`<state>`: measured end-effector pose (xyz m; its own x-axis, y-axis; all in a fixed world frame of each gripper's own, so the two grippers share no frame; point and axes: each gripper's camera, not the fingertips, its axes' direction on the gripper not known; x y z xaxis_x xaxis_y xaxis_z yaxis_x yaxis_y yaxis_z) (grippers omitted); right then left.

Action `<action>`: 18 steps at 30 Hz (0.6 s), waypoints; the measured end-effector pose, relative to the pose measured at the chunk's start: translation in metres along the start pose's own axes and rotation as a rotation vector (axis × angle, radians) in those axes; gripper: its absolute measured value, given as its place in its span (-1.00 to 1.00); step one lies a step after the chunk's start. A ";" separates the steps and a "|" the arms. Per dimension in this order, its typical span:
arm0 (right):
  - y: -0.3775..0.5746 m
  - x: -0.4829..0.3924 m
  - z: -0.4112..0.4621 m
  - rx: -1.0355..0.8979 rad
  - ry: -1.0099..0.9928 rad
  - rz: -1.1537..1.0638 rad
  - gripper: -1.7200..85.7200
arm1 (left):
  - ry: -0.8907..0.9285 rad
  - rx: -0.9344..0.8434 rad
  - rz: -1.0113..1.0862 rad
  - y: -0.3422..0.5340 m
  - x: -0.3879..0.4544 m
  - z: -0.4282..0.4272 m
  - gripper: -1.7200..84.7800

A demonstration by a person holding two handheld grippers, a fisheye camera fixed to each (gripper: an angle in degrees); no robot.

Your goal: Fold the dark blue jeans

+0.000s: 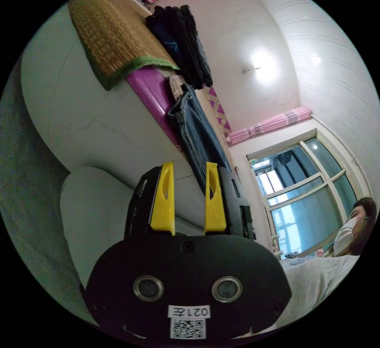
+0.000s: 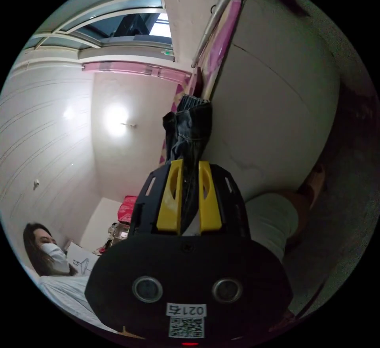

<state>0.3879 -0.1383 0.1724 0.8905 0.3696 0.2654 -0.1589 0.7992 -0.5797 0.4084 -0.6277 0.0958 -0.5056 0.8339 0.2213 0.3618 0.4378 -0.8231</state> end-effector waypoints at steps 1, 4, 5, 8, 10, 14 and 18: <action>0.000 -0.001 -0.003 0.007 0.001 -0.009 -0.88 | 0.014 -0.006 0.001 -0.003 0.000 0.000 -0.70; -0.002 -0.007 -0.014 0.019 0.030 -0.044 -0.92 | 0.013 -0.018 0.004 -0.008 0.000 -0.001 -0.70; -0.005 -0.008 -0.017 0.016 0.019 -0.042 -0.93 | 0.009 -0.019 0.004 -0.009 -0.001 -0.003 -0.71; -0.011 -0.006 -0.019 0.006 -0.001 -0.025 -0.92 | 0.054 -0.010 -0.028 -0.011 -0.009 -0.007 -0.73; -0.015 -0.006 -0.019 0.005 0.007 -0.025 -0.92 | 0.079 -0.005 -0.033 -0.013 -0.011 -0.010 -0.75; -0.021 0.000 -0.019 0.010 0.000 -0.007 -0.93 | 0.070 -0.016 -0.039 -0.018 -0.013 -0.010 -0.79; -0.028 0.004 -0.017 0.009 -0.001 0.009 -0.93 | 0.111 -0.067 -0.047 -0.024 -0.013 -0.004 -0.80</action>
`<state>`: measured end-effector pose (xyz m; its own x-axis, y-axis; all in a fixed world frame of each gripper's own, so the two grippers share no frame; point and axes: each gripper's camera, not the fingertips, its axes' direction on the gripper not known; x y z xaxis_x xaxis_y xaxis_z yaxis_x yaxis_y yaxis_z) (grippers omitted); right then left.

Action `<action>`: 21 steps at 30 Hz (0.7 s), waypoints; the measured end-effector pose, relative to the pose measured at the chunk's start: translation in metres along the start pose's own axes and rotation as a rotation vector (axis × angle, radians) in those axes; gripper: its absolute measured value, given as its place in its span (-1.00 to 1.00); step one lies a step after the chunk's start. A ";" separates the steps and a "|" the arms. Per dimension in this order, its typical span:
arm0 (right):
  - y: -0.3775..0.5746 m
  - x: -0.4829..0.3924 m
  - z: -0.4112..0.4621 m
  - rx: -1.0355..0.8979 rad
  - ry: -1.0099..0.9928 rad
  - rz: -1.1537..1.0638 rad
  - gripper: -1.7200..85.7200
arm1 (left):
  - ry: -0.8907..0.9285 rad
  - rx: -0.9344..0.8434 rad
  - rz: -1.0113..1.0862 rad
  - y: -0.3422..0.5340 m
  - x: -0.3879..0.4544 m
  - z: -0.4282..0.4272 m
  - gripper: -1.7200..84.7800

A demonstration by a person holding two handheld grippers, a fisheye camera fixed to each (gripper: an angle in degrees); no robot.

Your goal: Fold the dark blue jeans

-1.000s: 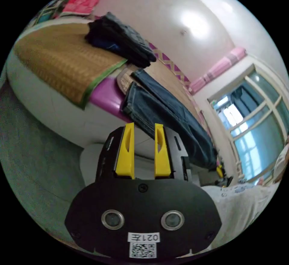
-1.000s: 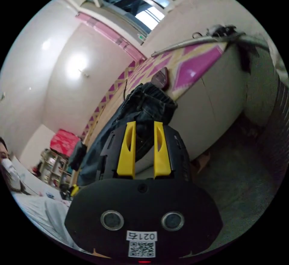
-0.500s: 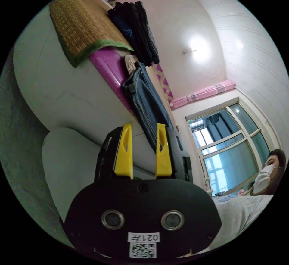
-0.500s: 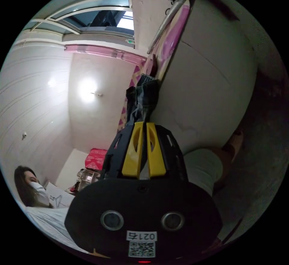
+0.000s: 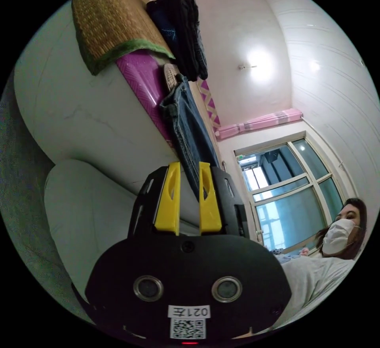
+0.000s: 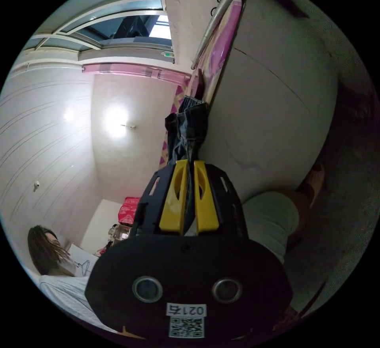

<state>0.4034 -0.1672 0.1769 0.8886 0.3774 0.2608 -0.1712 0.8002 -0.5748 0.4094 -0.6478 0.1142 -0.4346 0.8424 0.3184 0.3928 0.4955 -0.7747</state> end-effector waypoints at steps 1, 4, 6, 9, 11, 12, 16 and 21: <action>-0.001 0.000 0.000 -0.002 0.001 0.000 -0.93 | -0.011 -0.010 0.005 -0.002 0.001 0.002 -0.81; -0.008 -0.001 0.003 -0.017 0.017 0.002 -0.94 | 0.002 -0.026 0.000 -0.007 0.001 0.007 -0.83; -0.012 -0.003 0.005 -0.035 0.037 0.012 -0.94 | 0.014 -0.041 -0.002 -0.010 0.002 0.010 -0.84; -0.018 -0.008 0.008 -0.070 0.074 0.010 -0.94 | -0.002 -0.057 0.020 -0.015 0.005 0.016 -0.87; -0.021 -0.012 0.010 -0.085 0.085 0.010 -0.95 | -0.001 -0.070 0.013 -0.020 0.005 0.021 -0.90; -0.024 -0.013 0.012 -0.096 0.096 0.016 -0.95 | 0.004 -0.073 0.007 -0.021 0.005 0.022 -0.91; -0.030 -0.019 0.019 -0.109 0.112 0.025 -0.95 | 0.014 -0.094 -0.004 -0.030 0.009 0.035 -0.94; -0.036 -0.025 0.035 -0.116 0.130 0.026 -0.95 | -0.016 -0.151 0.005 -0.040 0.018 0.052 -0.95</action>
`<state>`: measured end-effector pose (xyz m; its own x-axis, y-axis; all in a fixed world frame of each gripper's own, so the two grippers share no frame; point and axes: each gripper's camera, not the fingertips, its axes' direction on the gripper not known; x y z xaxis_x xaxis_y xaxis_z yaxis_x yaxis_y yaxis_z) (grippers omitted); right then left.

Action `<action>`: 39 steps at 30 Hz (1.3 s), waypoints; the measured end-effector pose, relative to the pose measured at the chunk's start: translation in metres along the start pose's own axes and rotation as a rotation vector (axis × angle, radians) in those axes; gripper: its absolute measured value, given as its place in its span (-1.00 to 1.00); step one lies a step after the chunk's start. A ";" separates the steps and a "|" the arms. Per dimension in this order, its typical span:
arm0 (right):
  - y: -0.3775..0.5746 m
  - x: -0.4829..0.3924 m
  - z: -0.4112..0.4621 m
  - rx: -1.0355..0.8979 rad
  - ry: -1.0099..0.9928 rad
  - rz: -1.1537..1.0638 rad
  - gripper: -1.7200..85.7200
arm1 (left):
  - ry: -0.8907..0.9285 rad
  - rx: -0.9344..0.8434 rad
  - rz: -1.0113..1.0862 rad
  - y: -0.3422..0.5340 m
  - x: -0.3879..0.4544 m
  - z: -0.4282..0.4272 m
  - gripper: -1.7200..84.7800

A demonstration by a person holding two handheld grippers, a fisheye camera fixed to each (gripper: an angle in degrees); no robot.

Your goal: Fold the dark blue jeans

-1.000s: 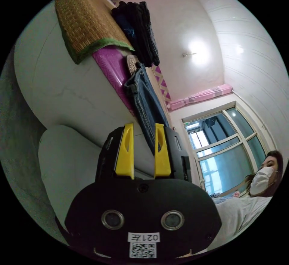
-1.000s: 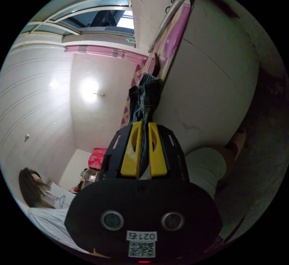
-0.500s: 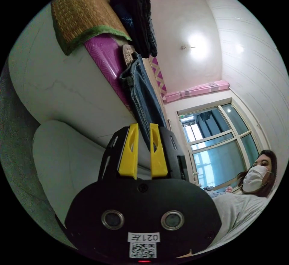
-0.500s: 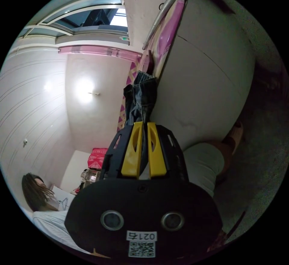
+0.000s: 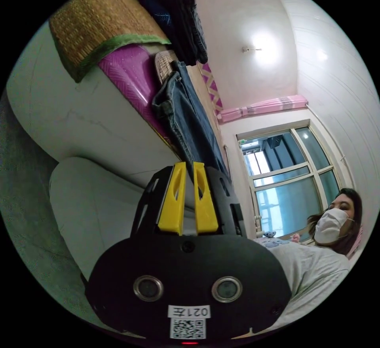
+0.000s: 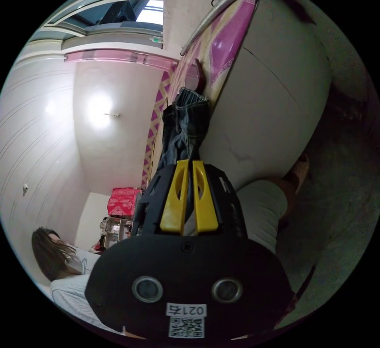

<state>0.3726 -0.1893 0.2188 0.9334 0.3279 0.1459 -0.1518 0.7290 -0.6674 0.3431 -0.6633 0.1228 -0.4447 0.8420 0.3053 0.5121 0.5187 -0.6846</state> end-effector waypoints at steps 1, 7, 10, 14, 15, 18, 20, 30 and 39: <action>-0.001 0.000 0.002 0.000 0.001 0.002 -0.95 | 0.008 -0.008 0.007 -0.002 0.002 0.005 -0.95; -0.004 0.004 0.023 0.013 -0.004 0.024 -0.95 | -0.066 0.029 -0.005 -0.015 0.005 0.030 -0.86; -0.005 0.004 0.033 0.015 -0.006 0.028 -0.95 | -0.018 0.048 0.024 -0.021 0.007 0.045 -0.91; -0.006 -0.002 0.046 0.003 0.003 0.034 -0.95 | -0.027 0.014 0.035 -0.034 0.016 0.065 -0.97; -0.007 -0.007 0.048 -0.008 0.009 0.040 -0.95 | -0.043 -0.003 0.034 -0.037 0.020 0.068 -0.98; -0.016 -0.033 0.054 -0.056 0.019 0.029 -0.96 | -0.141 -0.094 0.092 -0.058 0.047 0.086 -0.98; -0.026 -0.058 0.058 -0.075 -0.005 -0.010 -0.96 | -0.225 -0.194 0.209 -0.077 0.081 0.103 -0.98; -0.106 -0.160 0.165 -0.181 -0.009 -0.165 -0.95 | -0.197 -0.339 0.371 -0.196 0.159 0.180 -0.98; -0.194 -0.169 0.360 -0.226 0.154 -0.188 -0.82 | -0.306 -0.258 0.097 -0.350 0.095 0.323 -0.98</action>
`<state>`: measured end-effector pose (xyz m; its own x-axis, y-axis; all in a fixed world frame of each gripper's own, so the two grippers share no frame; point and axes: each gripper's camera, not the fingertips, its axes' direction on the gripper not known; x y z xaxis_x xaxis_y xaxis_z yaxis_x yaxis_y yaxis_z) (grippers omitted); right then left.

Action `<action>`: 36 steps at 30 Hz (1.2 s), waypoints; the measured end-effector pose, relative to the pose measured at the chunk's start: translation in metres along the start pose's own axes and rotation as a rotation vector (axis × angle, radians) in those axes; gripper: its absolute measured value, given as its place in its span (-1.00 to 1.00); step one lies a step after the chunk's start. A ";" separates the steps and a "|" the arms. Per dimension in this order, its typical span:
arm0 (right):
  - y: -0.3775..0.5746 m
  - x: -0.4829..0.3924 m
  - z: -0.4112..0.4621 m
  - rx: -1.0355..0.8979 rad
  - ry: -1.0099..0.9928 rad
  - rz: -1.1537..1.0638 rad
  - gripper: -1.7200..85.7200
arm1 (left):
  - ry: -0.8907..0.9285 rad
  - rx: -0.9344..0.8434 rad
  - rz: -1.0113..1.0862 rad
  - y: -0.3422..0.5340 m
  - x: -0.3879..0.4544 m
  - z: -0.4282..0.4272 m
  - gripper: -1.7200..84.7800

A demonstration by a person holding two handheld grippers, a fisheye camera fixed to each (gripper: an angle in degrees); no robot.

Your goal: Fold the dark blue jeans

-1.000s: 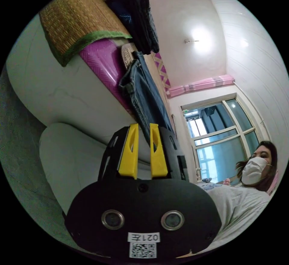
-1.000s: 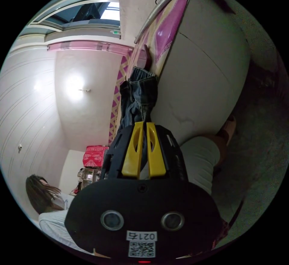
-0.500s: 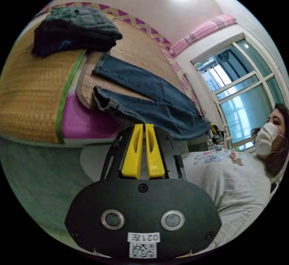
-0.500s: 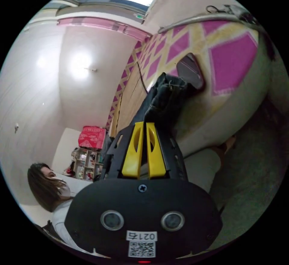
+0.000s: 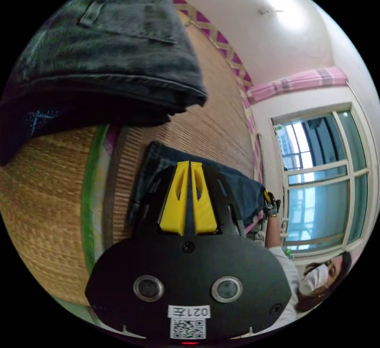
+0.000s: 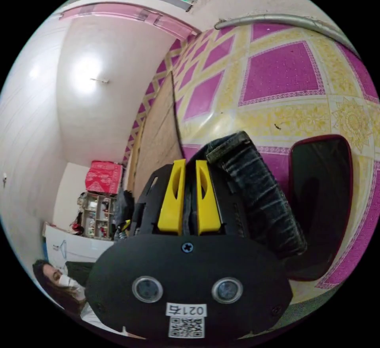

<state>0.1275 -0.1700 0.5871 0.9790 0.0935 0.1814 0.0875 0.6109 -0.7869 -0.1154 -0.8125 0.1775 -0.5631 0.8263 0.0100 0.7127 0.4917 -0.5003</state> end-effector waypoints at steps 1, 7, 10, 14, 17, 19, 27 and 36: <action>-0.002 0.001 0.008 0.002 0.031 0.007 -0.81 | -0.010 -0.002 -0.046 -0.008 -0.014 0.010 -0.98; 0.025 -0.059 0.042 -0.059 0.141 -0.246 -0.81 | -0.074 0.071 0.176 0.021 0.002 0.010 -0.98; 0.076 -0.126 0.089 -0.246 0.148 -0.550 -0.85 | -0.164 0.032 0.415 0.043 0.044 0.036 -0.98; 0.173 -0.202 0.178 -0.595 0.078 -0.932 -0.82 | -0.343 0.009 0.602 0.045 0.083 0.089 -0.98; 0.226 -0.214 0.232 -0.726 0.247 -1.067 -0.81 | -0.489 -0.060 0.582 0.022 0.077 0.125 -0.96; 0.245 -0.212 0.247 -0.758 0.276 -1.093 -0.82 | -0.502 -0.076 0.560 0.009 0.067 0.134 -0.97; 0.241 -0.297 0.290 -0.504 0.167 -1.285 -0.82 | -0.417 0.045 0.496 -0.017 0.060 0.113 -0.93; 0.228 -0.373 0.501 -0.686 0.221 -1.436 -0.79 | -0.385 -0.005 0.500 -0.043 0.053 0.123 -0.80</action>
<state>-0.3104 0.3285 0.6357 0.0186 -0.3656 0.9306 0.9157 -0.3675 -0.1627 -0.2275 -0.8237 0.0926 -0.2710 0.7987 -0.5372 0.9301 0.0736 -0.3599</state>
